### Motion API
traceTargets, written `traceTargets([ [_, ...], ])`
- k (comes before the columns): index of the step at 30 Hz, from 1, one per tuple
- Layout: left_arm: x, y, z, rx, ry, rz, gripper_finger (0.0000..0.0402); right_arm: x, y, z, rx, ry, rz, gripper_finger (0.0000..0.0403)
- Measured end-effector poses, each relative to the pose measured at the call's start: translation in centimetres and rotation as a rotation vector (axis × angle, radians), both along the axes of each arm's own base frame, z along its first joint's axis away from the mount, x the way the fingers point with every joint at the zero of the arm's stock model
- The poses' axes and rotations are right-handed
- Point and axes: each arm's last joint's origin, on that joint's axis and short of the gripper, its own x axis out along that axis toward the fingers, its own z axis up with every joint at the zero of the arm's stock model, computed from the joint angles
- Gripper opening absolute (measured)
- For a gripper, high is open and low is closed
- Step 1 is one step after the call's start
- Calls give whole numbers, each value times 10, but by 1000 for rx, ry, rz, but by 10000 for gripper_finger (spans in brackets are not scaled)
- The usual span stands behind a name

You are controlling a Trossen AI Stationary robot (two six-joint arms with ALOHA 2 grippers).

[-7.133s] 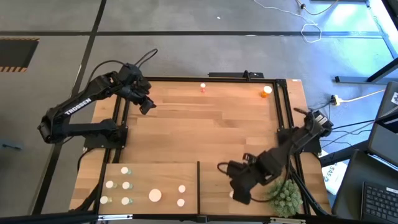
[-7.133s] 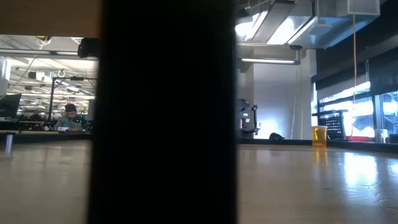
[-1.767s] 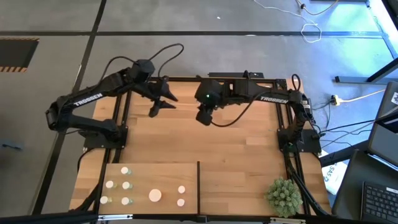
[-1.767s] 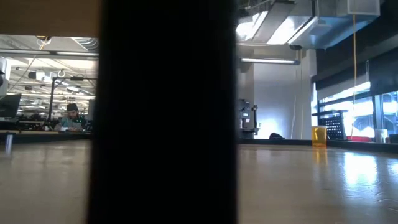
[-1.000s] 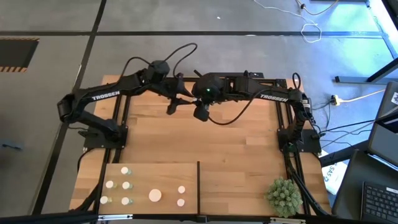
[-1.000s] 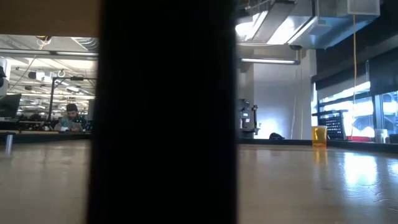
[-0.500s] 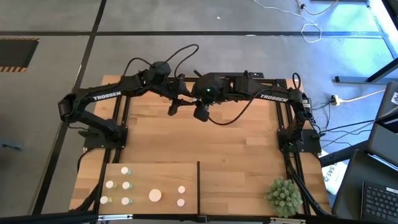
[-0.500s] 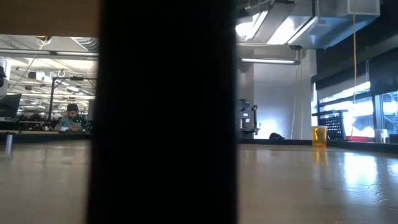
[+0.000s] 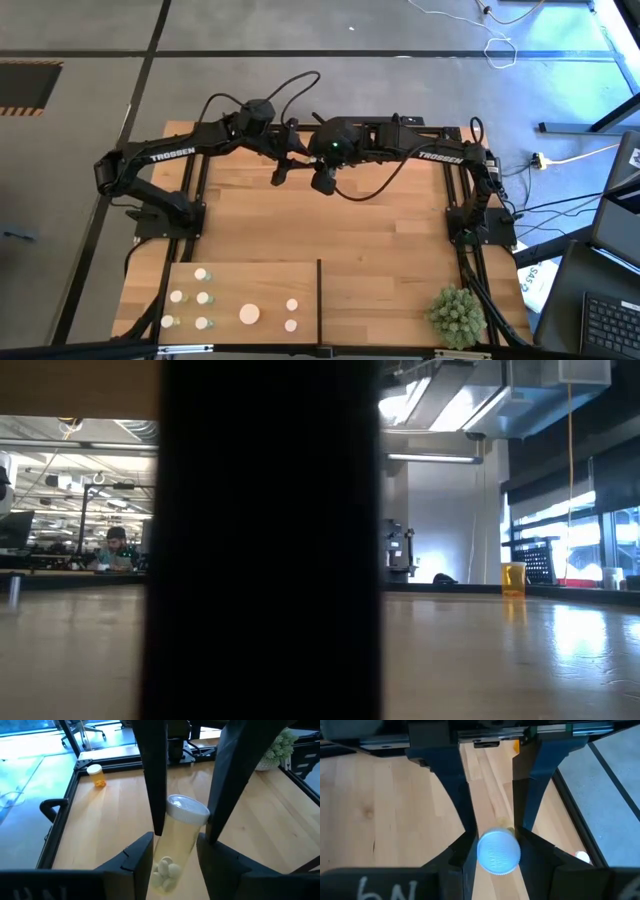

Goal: Pick and place medicine bottles onto shelf by color
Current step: Put the yellow pill bottle on the shelf aligned with the other yellow pill bottle

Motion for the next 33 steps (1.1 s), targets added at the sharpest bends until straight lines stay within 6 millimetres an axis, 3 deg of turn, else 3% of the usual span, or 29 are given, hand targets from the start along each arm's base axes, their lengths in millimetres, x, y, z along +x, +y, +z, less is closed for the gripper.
traceTargets([
  [11, 0, -1, 0, 5, 0, -1, 79, 0, 0, 0, 0, -1, 5, 123],
  [25, 0, -1, 0, -7, 4, 3, 75, 0, 0, 0, -7, -1, 2, 131],
  [33, 0, -1, -1, -8, 6, 4, 75, 0, 0, 0, -15, 1, 6, 178],
])
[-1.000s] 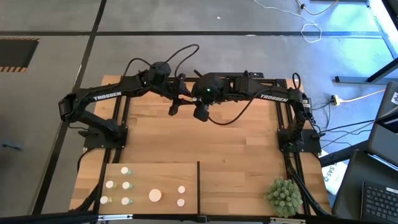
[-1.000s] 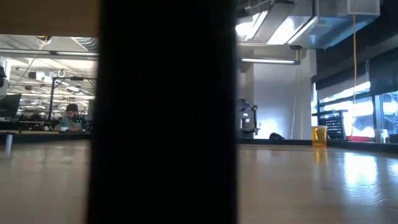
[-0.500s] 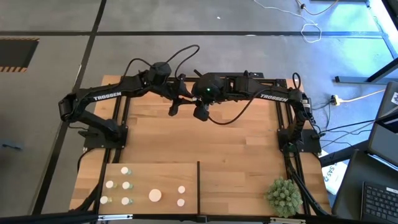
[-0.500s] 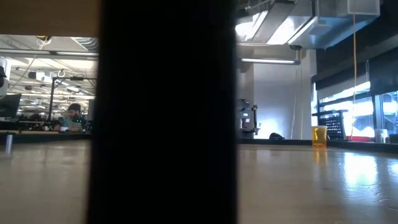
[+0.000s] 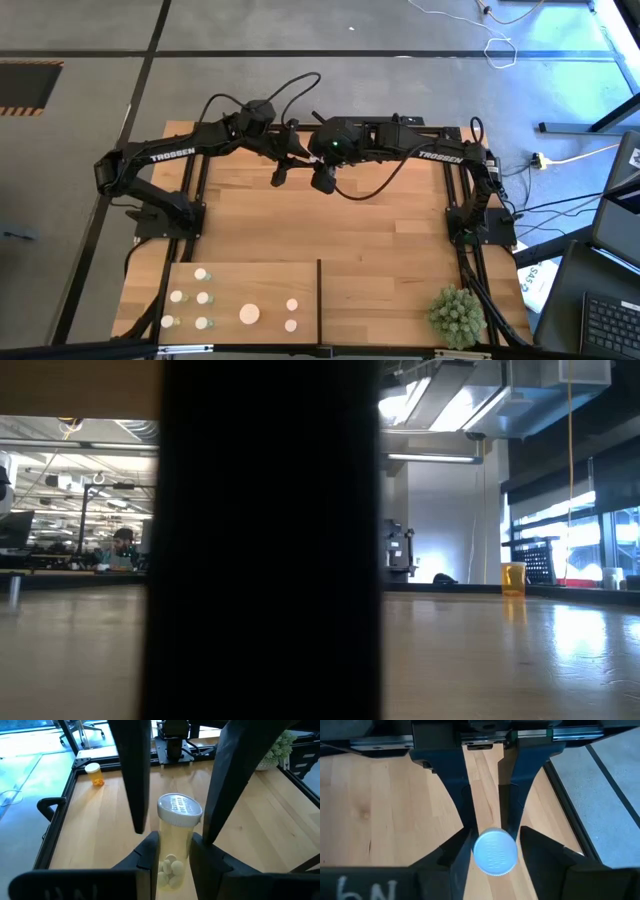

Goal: Pick and place medicine bottles onto shelf by color
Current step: Put the yellow pill bottle on the shelf aligned with the other yellow pill bottle

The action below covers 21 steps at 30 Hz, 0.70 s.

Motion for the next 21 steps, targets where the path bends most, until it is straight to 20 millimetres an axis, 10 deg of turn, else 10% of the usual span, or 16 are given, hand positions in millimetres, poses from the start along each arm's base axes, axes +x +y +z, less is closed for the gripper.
traceTargets([
  [21, -37, 0, 11, -23, 101, 77, 75, -14, 1, 37, -75, -3, 16, 217],
])
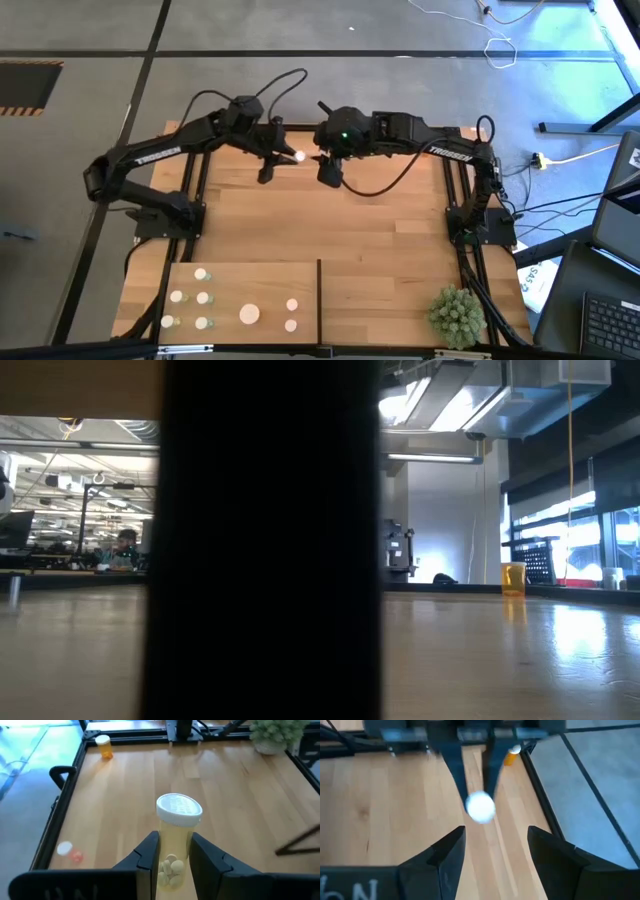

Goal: Pick and place medicine bottles onto shelf by color
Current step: Put the yellow pill bottle on the shelf aligned with the other yellow pill bottle

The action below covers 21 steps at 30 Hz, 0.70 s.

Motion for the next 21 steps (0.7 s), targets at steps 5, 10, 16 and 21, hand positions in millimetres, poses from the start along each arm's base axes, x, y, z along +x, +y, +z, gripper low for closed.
traceTargets([
  [5, -33, -12, 16, -16, 17, 5, 75, 0, 0, 0, -28, 12, 28, 217],
  [10, -64, -30, 31, -46, -18, -2, 75, 1, -1, 1, -17, 0, 98, 217],
  [16, -94, -49, 36, -114, 16, 9, 75, 4, -9, 0, 129, -67, 294, 217],
  [21, -112, -64, 45, -170, -51, -64, 75, 3, -17, 4, 184, -130, 473, 217],
])
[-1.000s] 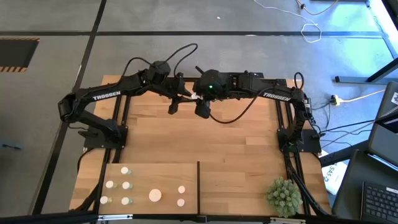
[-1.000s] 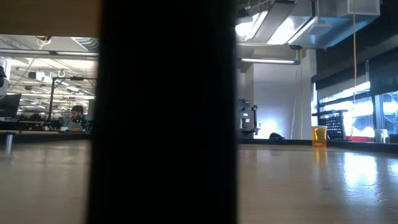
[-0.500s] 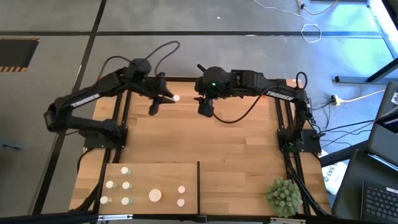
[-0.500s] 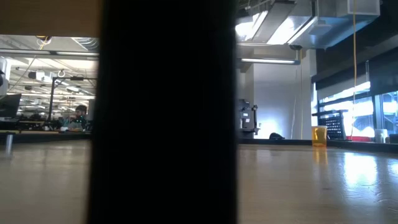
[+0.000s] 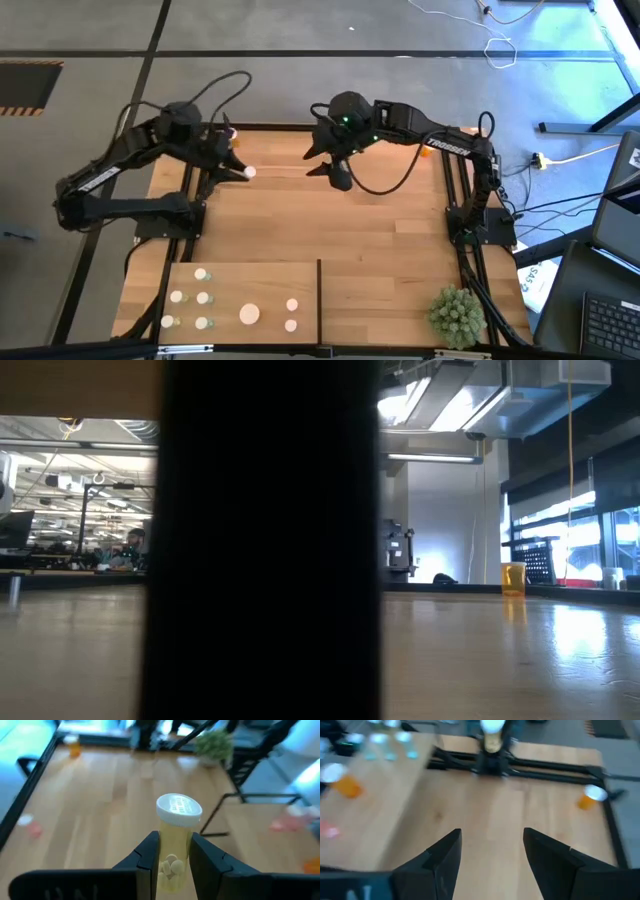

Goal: Pick and place medicine bottles onto shelf by color
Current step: Put the yellow pill bottle on the shelf aligned with the other yellow pill bottle

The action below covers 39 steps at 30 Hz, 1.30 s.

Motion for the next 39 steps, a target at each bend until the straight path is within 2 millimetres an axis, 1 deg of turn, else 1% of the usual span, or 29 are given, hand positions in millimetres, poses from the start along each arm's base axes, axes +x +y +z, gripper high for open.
traceTargets([
  [3, -13, -9, 4, -30, -27, -34, 75, -1, -5, 1, 20, -29, 88, 217],
  [6, -27, -18, 4, -52, -34, -72, 75, -3, -9, 2, 1, -56, 143, 217],
  [11, -54, -35, 4, -59, -52, -122, 75, -4, -17, 3, -45, -84, 168, 217],
  [14, -69, -46, 5, -39, -95, -200, 75, -2, -18, 1, -45, -84, 166, 217],
  [17, -82, -55, 5, -30, -146, -274, 75, 7, -21, -6, -46, -90, 165, 217],
  [20, -94, -63, 6, -19, -203, -363, 75, 19, -24, -17, -48, -93, 166, 217],
  [24, -107, -71, 2, -28, -209, -406, 75, 27, -26, -26, -35, -94, 182, 217],
  [28, -115, -76, -4, -34, -195, -420, 75, 29, -24, -25, -27, -112, 203, 217],
  [31, -118, -80, -11, -47, -225, -484, 75, 29, -23, -24, -27, -119, 203, 217],
  [34, -121, -82, -24, -85, -239, -553, 75, 29, -23, -24, -30, -121, 205, 217],
  [39, -119, -81, -42, -99, -275, -568, 75, 29, -23, -24, -31, -122, 204, 217],
])
